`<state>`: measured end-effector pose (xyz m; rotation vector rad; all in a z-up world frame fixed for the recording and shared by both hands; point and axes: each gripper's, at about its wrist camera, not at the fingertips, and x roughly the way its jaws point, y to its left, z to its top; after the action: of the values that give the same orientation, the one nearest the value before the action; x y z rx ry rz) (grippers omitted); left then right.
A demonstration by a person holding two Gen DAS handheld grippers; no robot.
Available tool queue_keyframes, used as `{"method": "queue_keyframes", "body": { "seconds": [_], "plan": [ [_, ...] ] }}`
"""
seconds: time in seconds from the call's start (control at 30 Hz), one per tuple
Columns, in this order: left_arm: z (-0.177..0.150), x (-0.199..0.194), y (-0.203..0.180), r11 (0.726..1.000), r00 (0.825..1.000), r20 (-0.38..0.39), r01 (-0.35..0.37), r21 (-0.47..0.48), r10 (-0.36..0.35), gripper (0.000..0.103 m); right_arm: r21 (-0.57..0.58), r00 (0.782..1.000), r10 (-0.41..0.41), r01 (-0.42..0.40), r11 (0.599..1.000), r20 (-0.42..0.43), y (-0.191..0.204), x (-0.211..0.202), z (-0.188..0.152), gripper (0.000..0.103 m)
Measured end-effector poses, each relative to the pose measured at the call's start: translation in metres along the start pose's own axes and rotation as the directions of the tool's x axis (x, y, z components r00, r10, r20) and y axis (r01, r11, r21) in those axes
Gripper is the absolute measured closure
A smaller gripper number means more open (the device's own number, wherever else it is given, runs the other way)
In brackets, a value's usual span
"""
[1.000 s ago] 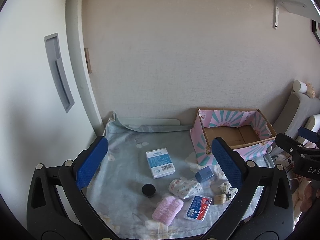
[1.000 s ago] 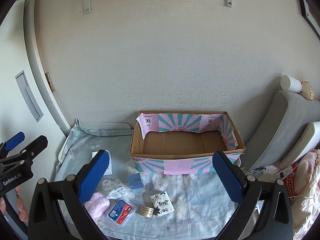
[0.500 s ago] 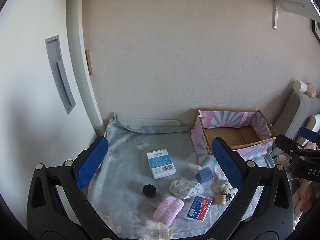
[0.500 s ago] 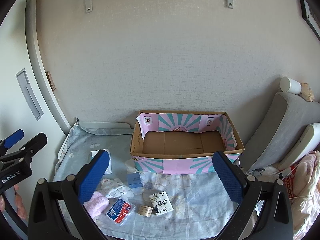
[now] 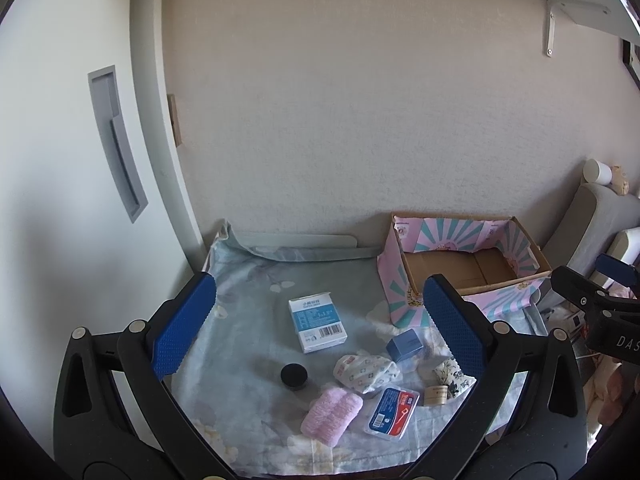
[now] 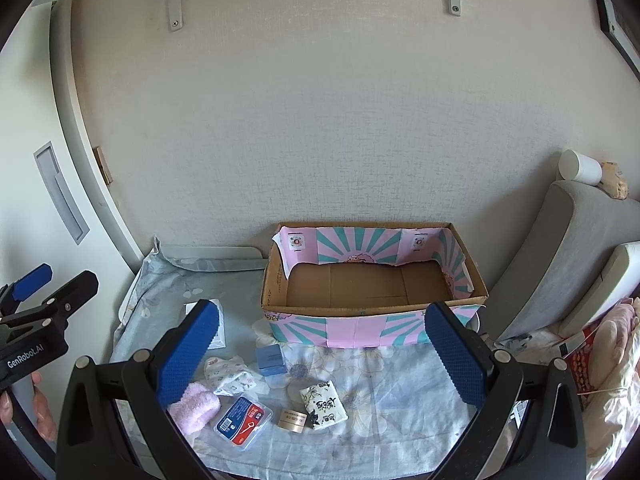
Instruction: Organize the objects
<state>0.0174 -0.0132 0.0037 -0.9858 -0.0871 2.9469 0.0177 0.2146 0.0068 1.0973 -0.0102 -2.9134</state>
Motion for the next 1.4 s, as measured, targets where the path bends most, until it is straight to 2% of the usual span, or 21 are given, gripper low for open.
{"method": "queue_keyframes", "body": {
  "seconds": [0.7,0.87,1.1,1.4],
  "plan": [
    [0.002,-0.003,-0.001,1.000,1.000,-0.005,0.007,0.003,-0.007,0.000,-0.003,1.000,0.013,-0.013,1.000,0.007,-0.001,-0.006,0.001,0.000],
    [0.004,-0.002,0.007,0.999,0.998,-0.037,0.046,-0.018,-0.047,0.000,-0.018,1.000,0.029,-0.028,0.999,0.005,-0.005,-0.008,0.007,0.000],
    [-0.013,0.003,0.014,0.999,0.994,-0.108,0.025,-0.033,-0.029,0.000,-0.027,0.996,0.051,-0.053,0.998,-0.076,-0.011,0.007,0.002,0.000],
    [-0.062,0.028,0.022,0.995,0.974,-0.220,0.027,-0.095,-0.047,0.000,-0.026,0.973,0.076,-0.084,0.996,-0.216,-0.019,0.054,-0.029,0.000]
  ]
}}
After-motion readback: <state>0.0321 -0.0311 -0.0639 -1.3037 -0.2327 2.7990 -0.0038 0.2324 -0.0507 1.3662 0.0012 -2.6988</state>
